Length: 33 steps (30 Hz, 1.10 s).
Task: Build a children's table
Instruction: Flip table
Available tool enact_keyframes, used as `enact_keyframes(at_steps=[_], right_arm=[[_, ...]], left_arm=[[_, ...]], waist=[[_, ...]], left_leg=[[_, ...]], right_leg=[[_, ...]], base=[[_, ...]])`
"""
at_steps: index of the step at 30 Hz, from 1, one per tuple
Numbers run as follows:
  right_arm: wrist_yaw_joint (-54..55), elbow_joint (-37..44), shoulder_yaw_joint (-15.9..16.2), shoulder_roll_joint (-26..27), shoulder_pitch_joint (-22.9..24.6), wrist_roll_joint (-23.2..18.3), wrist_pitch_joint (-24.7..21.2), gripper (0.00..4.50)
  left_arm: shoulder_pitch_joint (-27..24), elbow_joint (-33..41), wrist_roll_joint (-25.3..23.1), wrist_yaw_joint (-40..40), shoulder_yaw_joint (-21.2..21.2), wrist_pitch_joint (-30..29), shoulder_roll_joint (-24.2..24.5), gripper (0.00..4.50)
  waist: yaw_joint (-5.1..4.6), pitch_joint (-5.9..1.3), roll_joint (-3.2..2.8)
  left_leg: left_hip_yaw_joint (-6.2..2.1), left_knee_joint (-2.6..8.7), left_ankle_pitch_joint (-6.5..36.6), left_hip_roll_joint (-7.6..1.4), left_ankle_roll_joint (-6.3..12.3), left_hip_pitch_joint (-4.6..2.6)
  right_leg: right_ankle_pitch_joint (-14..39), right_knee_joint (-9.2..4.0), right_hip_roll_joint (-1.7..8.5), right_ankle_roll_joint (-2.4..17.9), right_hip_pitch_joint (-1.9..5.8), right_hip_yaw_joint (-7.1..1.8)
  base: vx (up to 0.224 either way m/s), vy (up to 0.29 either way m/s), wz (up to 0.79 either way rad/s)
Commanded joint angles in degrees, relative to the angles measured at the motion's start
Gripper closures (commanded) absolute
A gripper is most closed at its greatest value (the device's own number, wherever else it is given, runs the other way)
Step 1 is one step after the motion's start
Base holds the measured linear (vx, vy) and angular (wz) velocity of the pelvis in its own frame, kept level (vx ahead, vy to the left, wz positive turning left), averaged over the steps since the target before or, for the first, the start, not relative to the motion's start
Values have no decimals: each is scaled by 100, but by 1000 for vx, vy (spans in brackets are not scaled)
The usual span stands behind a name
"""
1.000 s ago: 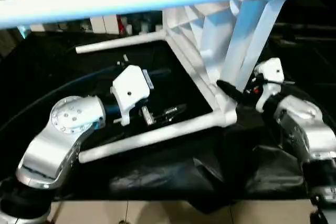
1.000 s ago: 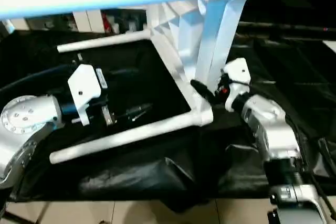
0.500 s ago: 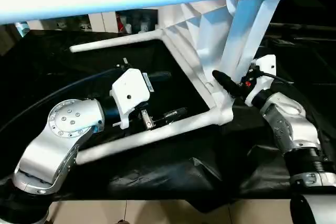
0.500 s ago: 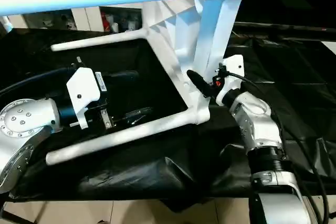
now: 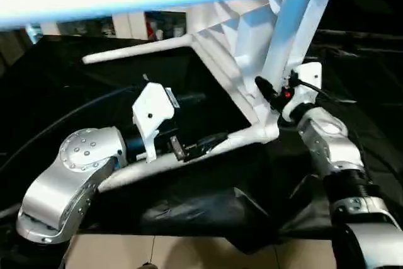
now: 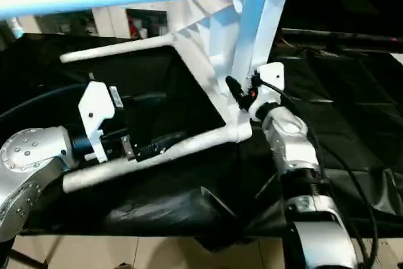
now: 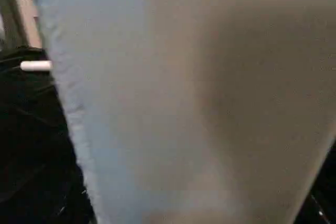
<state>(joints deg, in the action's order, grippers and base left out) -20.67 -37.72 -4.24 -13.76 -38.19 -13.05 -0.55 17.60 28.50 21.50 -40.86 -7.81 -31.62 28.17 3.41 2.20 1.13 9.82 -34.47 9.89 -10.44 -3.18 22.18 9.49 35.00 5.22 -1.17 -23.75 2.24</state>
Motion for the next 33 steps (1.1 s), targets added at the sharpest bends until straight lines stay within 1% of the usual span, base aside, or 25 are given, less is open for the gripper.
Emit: enact_keyframes(at_steps=[1, 2, 4, 6, 9, 11, 12, 14, 16, 17, 18, 20, 21, 22, 23, 24, 25, 26, 28, 29, 30, 31, 33], right_arm=[[416, -141, -244, -44, -23, 128, -15, 256], [653, -102, -255, -28, 1, 235, -31, 256], [842, -73, -264, -20, 25, 303, -63, 257], [1131, 23, -296, -42, 110, 399, -108, 257], [1263, 105, -328, -47, 182, 424, -155, 257], [1370, 444, -299, -31, 398, 491, -274, 257], [1432, 683, -278, -10, 552, 513, -373, 257], [1502, 1019, -247, 23, 780, 525, -541, 257], [1517, 1295, -227, 50, 964, 513, -660, 257], [1523, 1380, -219, 56, 1016, 501, -698, 257], [1522, 1673, -197, 78, 1196, 451, -813, 257], [1444, 1999, -163, 74, 1401, 384, -911, 257], [1375, 2188, -144, 65, 1515, 347, -975, 257], [1329, 2310, -133, 59, 1586, 325, -1022, 257], [1301, 2382, -127, 53, 1630, 314, -1025, 257], [1203, 2648, -102, 23, 1792, 269, -1042, 257], [1203, 2649, -101, 23, 1792, 269, -1042, 257], [1176, 2788, -94, -6, 1882, 256, -1076, 257], [1208, 3133, -110, -87, 2145, 295, -1256, 257], [1225, 3177, -115, -93, 2177, 307, -1286, 257], [1287, 3306, -128, -100, 2270, 346, -1378, 257], [1308, 3342, -132, -100, 2291, 358, -1409, 257], [1357, 3418, -141, -78, 2343, 377, -1481, 257]], left_arm=[[59, 63, -51, 21, -66, -75, 11, 0], [64, 77, -62, 40, -100, -89, 30, 0], [58, 90, -64, 49, -114, -101, 46, 0], [57, 101, -65, 54, -131, -107, 42, 0], [58, 106, -66, 53, -146, -101, 44, 0], [59, 108, -68, 41, -163, -80, 38, 0], [64, 114, -75, 34, -168, -66, 41, 0], [92, 133, -88, 21, -151, -50, 63, 0], [137, 142, -135, 23, -122, 23, 85, 0], [156, 139, -153, 33, -110, 55, 87, 0], [261, 99, -238, 106, -39, 222, 59, 0], [465, -30, -418, 297, 82, 509, -24, 0], [591, -112, -520, 397, 144, 657, -56, 0], [668, -163, -580, 453, 177, 739, -70, 0], [707, -189, -628, 464, 185, 822, -63, 0], [845, -278, -799, 479, 203, 1133, -26, 0], [846, -278, -800, 479, 203, 1134, -26, 0], [926, -309, -885, 477, 197, 1277, 1, 0], [1192, -308, -1028, 524, 231, 1637, -27, 0], [1227, -307, -1061, 540, 234, 1689, -29, 0], [1330, -310, -1225, 591, 232, 1898, 4, 0], [1366, -320, -1299, 604, 226, 1984, 31, 0], [1444, -312, -1364, 582, 257, 2157, 69, 0]], waist=[[-13, -290, -37], [-4, -295, -35], [5, -301, -39], [4, -304, -35], [14, -309, -36], [28, -311, -38], [32, -318, -29], [51, -325, -31], [38, -334, -27], [43, -333, -27], [45, -331, -21], [54, -332, -11], [52, -321, -11], [58, -314, -10], [45, -311, -8], [28, -299, 0], [5, -300, 0], [-6, -298, -20], [-14, -295, -4], [-9, -299, -3], [-14, -297, 1], [-19, -296, 21], [-17, -293, 14]], left_leg=[[-23, 467, 2288, -151, -331, -146], [-23, 466, 2262, -152, -343, -150], [-28, 475, 2200, -148, -371, -127], [-29, 477, 2168, -145, -379, -121], [-19, 471, 2082, -140, -373, -119], [-12, 471, 1983, -142, -368, -116], [-14, 471, 1877, -141, -362, -97], [-7, 468, 1718, -140, -352, -104], [-3, 462, 1519, -135, -326, -96], [1, 462, 1505, -133, -317, -99], [9, 456, 1492, -135, -299, -107], [10, 454, 1454, -135, -284, -101], [4, 464, 1459, -132, -275, -92], [2, 469, 1539, -135, -294, -97], [-14, 483, 1614, -138, -327, -88], [-17, 489, 1758, -137, -335, -96], [-25, 490, 1849, -139, -333, -90], [-31, 495, 1885, -142, -350, -93], [-36, 500, 1911, -143, -336, -91], [-37, 495, 1902, -144, -341, -96], [-39, 499, 1902, -149, -334, -96], [-37, 495, 1892, -149, -324, -90], [-36, 495, 1891, -147, -331, -90]], right_leg=[[2207, -462, 134, 781, 137, -135], [2171, -457, 132, 767, 134, -136], [2031, -434, 128, 744, 151, -133], [1965, -426, 124, 723, 159, -133], [1831, -418, 121, 714, 164, -139], [1667, -409, 114, 703, 175, -146], [1532, -388, 114, 697, 197, -149], [1326, -374, 110, 701, 206, -152], [1046, -342, 99, 738, 225, -152], [1032, -348, 97, 736, 232, -151], [1031, -356, 105, 731, 230, -157], [1039, -364, 109, 683, 248, -164], [1077, -373, 101, 655, 252, -161], [1204, -387, 110, 611, 246, -162], [1338, -387, 119, 572, 259, -155], [1563, -420, 120, 511, 239, -154], [1700, -428, 128, 471, 235, -156], [1746, -423, 133, 478, 228, -156], [1810, -450, 126, 430, 223, -160], [1791, -444, 129, 434, 222, -158], [1763, -448, 129, 445, 217, -158], [1757, -443, 133, 449, 220, -159], [1795, -439, 141, 456, 213, -160]], base=[[0, 0, 0], [0, 0, 0], [0, 0, 0], [0, 0, 0], [0, 0, 0], [0, 0, 0], [0, 0, 0], [0, 0, 0], [0, 0, 0], [0, 0, 0], [0, 0, 0], [0, 0, 0], [0, 0, 0], [0, 0, 0], [0, 0, 0], [0, 0, 0], [0, 0, 0], [0, 0, 0], [0, 0, 0], [0, 0, 0], [0, 0, 0], [0, 0, 0], [0, 0, 0]])
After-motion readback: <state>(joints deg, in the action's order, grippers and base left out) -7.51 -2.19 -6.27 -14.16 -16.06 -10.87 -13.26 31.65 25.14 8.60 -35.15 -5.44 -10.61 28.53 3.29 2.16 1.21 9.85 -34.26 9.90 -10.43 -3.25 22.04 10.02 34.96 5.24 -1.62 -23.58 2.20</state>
